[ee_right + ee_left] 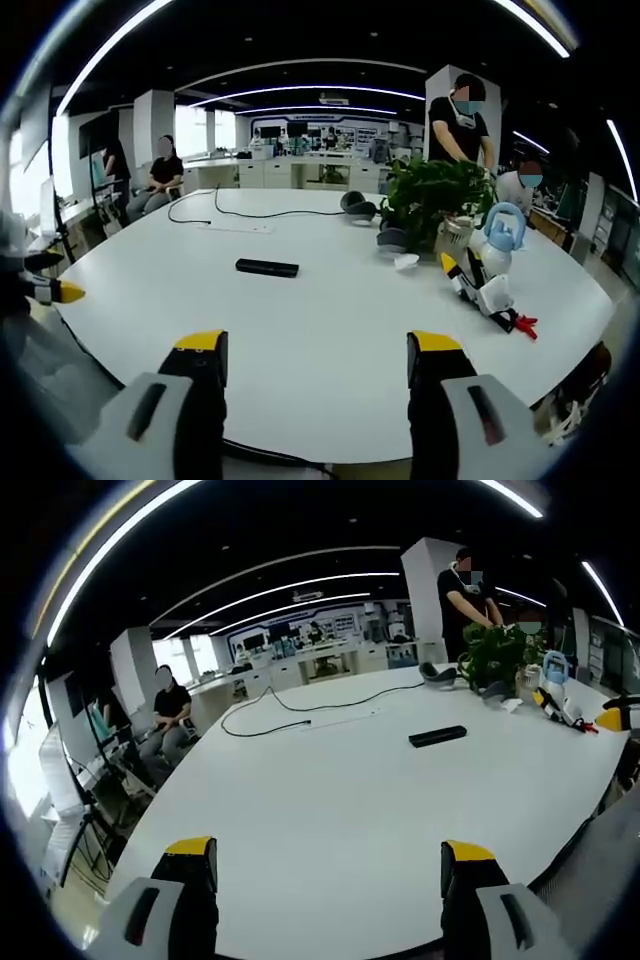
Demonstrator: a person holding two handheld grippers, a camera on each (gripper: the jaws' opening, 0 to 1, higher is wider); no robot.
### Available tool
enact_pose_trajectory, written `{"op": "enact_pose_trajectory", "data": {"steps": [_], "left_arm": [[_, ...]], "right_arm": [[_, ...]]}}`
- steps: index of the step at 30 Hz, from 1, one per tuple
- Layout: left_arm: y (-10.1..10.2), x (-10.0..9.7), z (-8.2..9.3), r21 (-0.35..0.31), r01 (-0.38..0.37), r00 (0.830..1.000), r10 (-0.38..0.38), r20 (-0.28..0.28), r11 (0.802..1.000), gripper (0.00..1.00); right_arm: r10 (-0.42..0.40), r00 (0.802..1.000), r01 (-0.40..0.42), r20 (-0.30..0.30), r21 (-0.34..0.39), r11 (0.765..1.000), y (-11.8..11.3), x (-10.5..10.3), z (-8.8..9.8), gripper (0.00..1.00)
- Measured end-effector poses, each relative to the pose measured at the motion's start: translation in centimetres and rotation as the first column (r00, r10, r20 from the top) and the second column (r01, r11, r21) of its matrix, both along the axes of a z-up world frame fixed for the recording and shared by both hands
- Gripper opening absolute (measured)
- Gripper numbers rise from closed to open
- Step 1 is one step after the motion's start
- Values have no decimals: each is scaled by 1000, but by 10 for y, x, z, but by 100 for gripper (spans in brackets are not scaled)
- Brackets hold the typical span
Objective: Press the specified remote control buttons in sequence, fully releasing each button before pressing the next.
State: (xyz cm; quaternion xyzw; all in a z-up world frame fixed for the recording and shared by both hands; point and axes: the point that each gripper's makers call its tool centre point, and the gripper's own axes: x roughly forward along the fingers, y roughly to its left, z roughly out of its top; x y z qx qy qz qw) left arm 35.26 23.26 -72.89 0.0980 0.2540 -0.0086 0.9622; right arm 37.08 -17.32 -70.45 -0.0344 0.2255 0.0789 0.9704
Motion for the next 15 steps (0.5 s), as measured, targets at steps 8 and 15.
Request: {"op": "enact_pose_trajectory", "data": {"steps": [8, 15], "left_arm": [[0, 0, -1, 1, 2, 1000, -2, -5, 1000, 96], [-3, 0, -3, -1, 12, 1000, -12, -18, 1000, 96]], "right_arm": [[4, 1000, -4, -3, 5, 1000, 1, 0, 0, 75], [4, 1000, -4, -3, 7, 1000, 1, 0, 0, 74]]}}
